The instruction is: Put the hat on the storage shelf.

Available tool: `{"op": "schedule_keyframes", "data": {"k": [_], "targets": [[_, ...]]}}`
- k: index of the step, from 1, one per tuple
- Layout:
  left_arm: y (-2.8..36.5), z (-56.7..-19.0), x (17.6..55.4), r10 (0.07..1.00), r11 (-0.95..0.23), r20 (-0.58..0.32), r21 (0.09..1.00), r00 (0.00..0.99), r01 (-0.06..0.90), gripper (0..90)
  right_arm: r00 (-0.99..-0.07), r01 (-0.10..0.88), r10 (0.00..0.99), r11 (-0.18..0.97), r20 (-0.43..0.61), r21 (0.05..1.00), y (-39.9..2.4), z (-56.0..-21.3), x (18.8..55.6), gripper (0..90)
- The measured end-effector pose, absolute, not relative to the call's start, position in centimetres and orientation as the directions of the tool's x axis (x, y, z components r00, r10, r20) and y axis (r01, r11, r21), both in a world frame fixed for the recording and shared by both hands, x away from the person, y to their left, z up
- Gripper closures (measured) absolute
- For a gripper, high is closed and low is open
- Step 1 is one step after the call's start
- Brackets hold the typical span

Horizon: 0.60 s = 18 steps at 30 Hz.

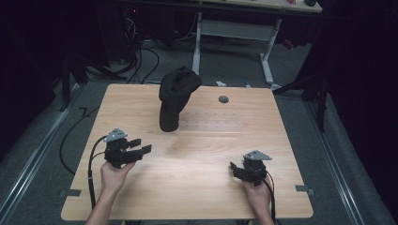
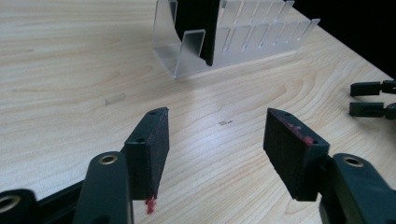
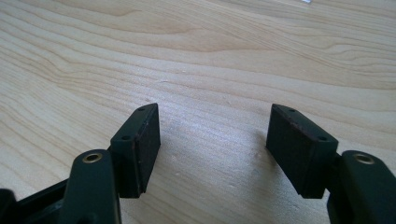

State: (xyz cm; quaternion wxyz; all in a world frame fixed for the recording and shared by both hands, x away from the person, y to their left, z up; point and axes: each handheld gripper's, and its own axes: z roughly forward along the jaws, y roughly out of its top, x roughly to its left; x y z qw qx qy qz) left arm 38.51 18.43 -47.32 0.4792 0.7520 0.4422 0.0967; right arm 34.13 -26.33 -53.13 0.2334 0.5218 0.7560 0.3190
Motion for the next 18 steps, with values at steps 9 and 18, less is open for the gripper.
{"op": "schedule_keyframes", "data": {"k": [9, 18], "targets": [[17.6, -49.4, 37.8, 0.783, -0.199, -0.235, 0.782, 0.575, 0.59, 38.7, -0.346, 0.64, 0.938, 0.252, -0.02, 0.726, -26.3, -53.1, 34.1, 35.1], [16.3, -52.6, 37.5, 0.848, -0.314, -0.071, 0.732, 0.526, 0.605, 31.3, -0.346, 0.64, 0.938, 0.252, -0.02, 0.726, -26.3, -53.1, 34.1, 35.1]]}}
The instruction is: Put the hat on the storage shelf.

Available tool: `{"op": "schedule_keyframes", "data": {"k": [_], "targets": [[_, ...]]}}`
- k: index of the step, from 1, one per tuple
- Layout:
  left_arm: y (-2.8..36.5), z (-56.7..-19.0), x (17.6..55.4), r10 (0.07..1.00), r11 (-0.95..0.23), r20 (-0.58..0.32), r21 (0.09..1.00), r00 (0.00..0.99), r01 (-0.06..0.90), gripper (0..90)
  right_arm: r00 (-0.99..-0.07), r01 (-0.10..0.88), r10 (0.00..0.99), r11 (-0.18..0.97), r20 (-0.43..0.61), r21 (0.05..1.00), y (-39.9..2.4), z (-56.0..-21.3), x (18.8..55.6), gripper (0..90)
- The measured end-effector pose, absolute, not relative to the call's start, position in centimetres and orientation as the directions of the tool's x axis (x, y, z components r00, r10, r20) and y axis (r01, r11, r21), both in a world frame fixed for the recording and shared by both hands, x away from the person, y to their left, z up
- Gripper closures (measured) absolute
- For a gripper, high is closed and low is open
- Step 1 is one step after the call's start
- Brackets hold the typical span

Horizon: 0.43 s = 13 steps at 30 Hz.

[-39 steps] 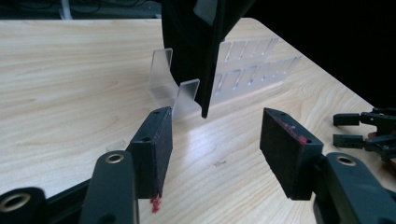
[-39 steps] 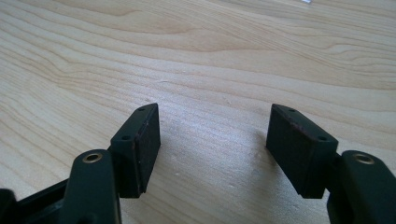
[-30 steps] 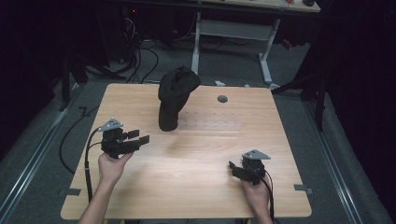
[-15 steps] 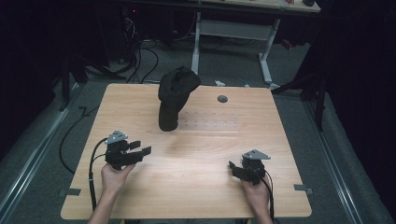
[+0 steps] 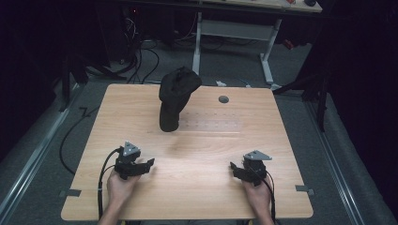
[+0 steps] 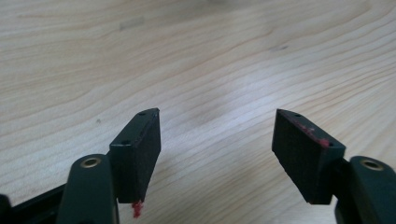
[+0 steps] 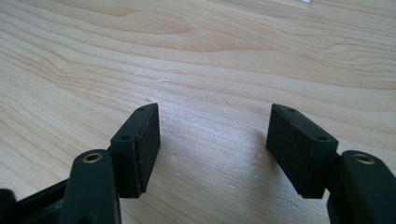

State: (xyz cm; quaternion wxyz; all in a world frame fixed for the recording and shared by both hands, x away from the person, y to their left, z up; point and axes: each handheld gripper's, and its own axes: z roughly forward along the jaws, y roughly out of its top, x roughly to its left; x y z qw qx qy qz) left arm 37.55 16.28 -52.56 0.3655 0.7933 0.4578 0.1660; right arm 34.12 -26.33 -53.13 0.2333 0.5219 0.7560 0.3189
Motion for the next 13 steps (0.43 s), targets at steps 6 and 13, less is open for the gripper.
{"op": "schedule_keyframes", "data": {"k": [6, 13], "targets": [[16.0, -53.63, 37.15, 0.867, -0.327, -0.012, 0.741, 0.499, 0.586, 28.3, -0.347, 0.64, 0.938, 0.252, -0.02, 0.726, -26.33, -53.13, 34.12, 35.1], [16.0, -53.63, 37.12, 0.866, -0.324, -0.017, 0.741, 0.499, 0.588, 27.8, -0.347, 0.64, 0.938, 0.252, -0.02, 0.726, -26.33, -53.14, 34.12, 35.1]]}}
